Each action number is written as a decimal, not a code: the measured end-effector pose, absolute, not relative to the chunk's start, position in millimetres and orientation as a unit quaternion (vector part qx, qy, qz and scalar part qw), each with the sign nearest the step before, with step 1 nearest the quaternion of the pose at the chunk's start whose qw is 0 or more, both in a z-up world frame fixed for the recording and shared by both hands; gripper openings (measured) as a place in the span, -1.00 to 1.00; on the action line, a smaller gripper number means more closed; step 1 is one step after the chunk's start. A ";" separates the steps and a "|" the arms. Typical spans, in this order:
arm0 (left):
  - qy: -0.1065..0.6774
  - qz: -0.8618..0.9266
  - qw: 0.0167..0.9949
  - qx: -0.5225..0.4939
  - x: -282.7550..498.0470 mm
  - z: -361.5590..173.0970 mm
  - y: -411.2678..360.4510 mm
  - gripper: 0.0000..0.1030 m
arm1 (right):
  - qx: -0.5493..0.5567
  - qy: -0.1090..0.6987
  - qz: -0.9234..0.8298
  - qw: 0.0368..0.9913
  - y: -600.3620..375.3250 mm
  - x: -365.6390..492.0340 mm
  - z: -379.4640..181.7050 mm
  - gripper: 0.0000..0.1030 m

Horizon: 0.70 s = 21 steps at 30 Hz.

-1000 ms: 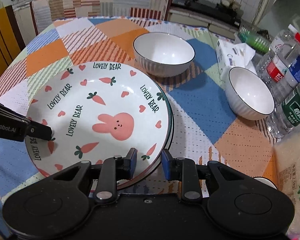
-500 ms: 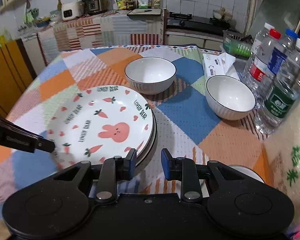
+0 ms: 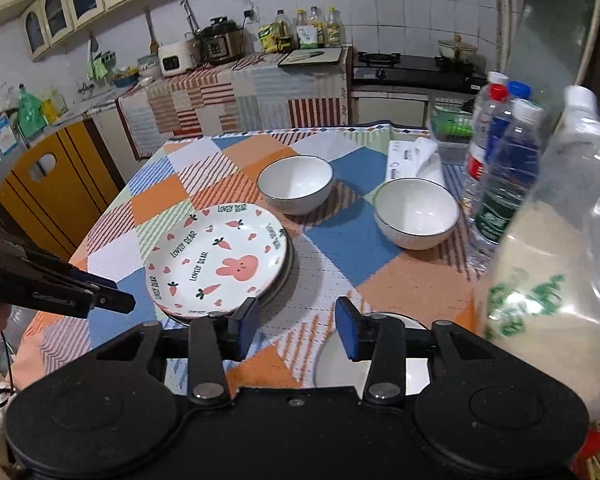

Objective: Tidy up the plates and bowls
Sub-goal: 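Move both grippers to the white bowl beside the rice bag, then close both grippers on the rim of the white bowl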

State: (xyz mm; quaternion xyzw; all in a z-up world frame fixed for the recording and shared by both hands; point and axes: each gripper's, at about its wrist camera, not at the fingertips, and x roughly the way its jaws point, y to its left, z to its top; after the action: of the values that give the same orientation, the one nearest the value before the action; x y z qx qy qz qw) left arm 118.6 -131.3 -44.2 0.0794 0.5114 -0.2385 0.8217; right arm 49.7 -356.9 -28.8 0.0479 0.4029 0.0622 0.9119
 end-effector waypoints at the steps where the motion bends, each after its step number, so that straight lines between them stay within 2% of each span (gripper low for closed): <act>1: 0.512 -0.244 0.819 0.082 115.9 -41.5 -137.3 -0.38 | 0.053 0.399 0.062 0.913 -362.6 44.3 -28.7 0.04; 4: 0.511 -0.261 0.814 0.088 110.2 -36.6 -156.2 -0.30 | 0.065 0.398 0.058 0.913 -377.6 33.1 -33.5 0.24; 5: 0.509 -0.266 0.814 0.090 109.0 -36.3 -162.6 -0.21 | 0.066 0.401 0.055 0.912 -382.6 29.6 -37.1 0.26; 7: 0.510 -0.270 0.812 0.091 108.1 -38.4 -175.1 -0.16 | 0.066 0.406 0.047 0.910 -391.4 24.1 -44.5 0.31; 10: 0.516 -0.276 0.806 0.088 110.8 -47.0 -192.8 -0.03 | 0.066 0.423 0.033 0.903 -403.7 22.5 -62.6 0.31; 14: 0.522 -0.285 0.800 0.083 119.7 -67.8 -214.5 0.04 | 0.075 0.442 0.012 0.894 -418.6 24.8 -87.2 0.31; 21: 0.548 -0.294 0.781 0.058 137.3 -111.4 -247.1 0.05 | 0.135 0.469 -0.018 0.873 -438.6 41.8 -110.8 0.31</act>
State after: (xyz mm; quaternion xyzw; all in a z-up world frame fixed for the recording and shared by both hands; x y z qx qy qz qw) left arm 137.3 -247.1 -111.4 0.0583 0.5479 -0.2943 0.7809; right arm 41.8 -438.6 -110.8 0.1349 0.4686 -0.0177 0.8729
